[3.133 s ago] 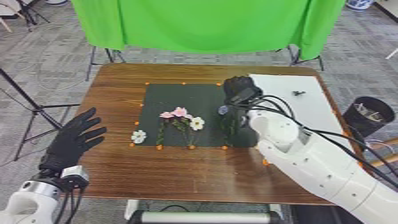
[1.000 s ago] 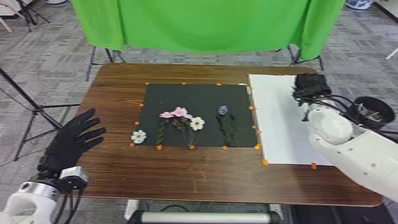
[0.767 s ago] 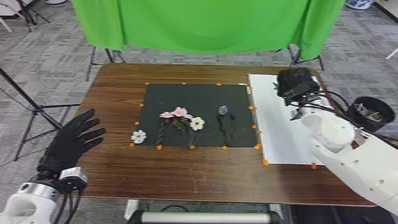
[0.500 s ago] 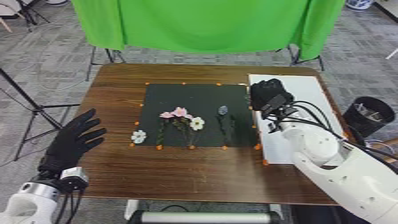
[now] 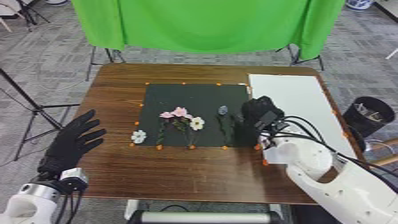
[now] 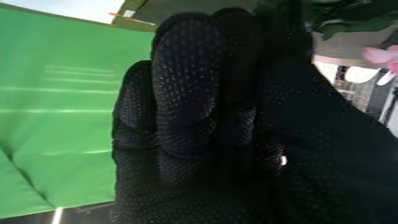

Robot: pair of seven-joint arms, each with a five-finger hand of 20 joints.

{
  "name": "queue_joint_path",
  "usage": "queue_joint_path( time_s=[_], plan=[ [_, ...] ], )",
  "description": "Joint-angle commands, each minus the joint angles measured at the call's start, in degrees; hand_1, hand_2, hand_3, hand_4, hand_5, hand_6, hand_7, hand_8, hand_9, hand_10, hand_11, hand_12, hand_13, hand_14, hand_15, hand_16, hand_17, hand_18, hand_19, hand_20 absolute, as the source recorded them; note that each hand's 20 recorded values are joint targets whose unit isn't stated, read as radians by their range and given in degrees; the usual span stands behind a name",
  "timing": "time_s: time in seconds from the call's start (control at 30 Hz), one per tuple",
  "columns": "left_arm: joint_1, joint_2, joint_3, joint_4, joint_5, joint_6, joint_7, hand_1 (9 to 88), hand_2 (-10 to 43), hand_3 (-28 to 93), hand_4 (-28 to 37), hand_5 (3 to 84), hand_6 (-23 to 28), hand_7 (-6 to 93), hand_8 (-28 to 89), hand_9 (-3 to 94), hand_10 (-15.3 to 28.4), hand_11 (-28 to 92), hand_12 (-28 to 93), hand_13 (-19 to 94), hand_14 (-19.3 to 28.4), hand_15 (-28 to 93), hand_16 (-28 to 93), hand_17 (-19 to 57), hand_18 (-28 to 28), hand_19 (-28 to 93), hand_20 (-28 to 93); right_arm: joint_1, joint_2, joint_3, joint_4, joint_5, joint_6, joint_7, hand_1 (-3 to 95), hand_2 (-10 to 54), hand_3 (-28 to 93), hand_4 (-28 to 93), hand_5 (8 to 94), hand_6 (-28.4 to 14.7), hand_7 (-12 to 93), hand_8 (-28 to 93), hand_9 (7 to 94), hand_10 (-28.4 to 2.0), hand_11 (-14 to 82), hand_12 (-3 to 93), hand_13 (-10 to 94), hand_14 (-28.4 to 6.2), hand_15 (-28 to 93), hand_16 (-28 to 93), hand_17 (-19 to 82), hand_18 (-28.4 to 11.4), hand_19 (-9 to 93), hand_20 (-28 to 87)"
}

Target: Arrange flowers

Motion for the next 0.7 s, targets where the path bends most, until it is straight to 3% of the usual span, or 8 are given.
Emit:
queue_joint_path(
  time_s=[0.03,0.23,0.33,0.43,0.7],
  plan=[
    [0.39,-0.31,-0.15,-0.07,0.03,-0.17,-0.31,25.3,-1.2,70,-24.5,24.5,2.3,21.0,-11,20.9,11.5,23,17,19,15.4,38,0,-8.9,22.6,47,10,-1.79,0.98,2.52,-1.71,0.04,-3.05,-1.65,35.1,-9.5,84,-28,71.0,4.0,39,-5,85.7,-5.6,29.0,27.1,83,-1.3,47,25,31,-16.7,77,31],
    [0.68,-0.23,-0.41,-0.1,0.06,-0.36,-0.33,25.3,-1.2,70,-24.5,24.4,2.3,21.1,-11,20.9,11.6,23,17,19,15.4,38,0,-8.9,22.5,47,10,-2.55,1.6,3.38,-2.44,0.09,-4.55,-2.24,28.3,-9.5,85,-28,68.5,4.1,35,-6,81.8,-6.6,32.0,23.4,81,-2.0,48,25,29,-17.4,76,33],
    [0.71,-0.18,-0.48,-0.08,0.08,-0.38,-0.34,25.3,-1.2,70,-24.4,24.4,2.3,21.1,-11,21.0,11.5,23,17,19,15.4,38,0,-8.9,22.6,47,10,-3.63,1.71,5.29,-3.6,0.1,-7.4,-3.35,25.1,-9.5,87,-28,67.3,4.4,35,-17,79.7,-6.9,32.5,23.0,78,-2.6,49,24,28,-17.9,75,35],
    [0.53,-0.07,-0.54,-0.02,0.23,-0.57,-0.45,25.3,-1.2,70,-24.5,24.4,2.3,21.0,-11,21.0,11.5,23,17,19,15.4,38,0,-8.9,22.5,47,10,-5.31,1.52,8.49,-5.36,2.43,-10.9,-4.07,23.5,-9.5,87,-28,65.0,3.7,35,-19,77.1,-7.1,33.3,23.2,76,-2.9,50,24,27,-18.5,74,35],
    [0.99,-0.31,-0.78,-0.27,0.03,-0.13,0.18,25.3,-1.2,70,-24.6,24.4,2.3,21.0,-11,21.0,11.5,23,17,19,15.3,37,0,-8.9,22.5,47,10,-11.79,-1.07,23.25,-10.67,18.0,-24.87,-9.93,14.7,-9.5,86,-28,49.2,-1.9,34,-17,57.7,-10.2,37.6,24.0,60,-7.0,56,20,19,-21.3,70,39]
  ],
)
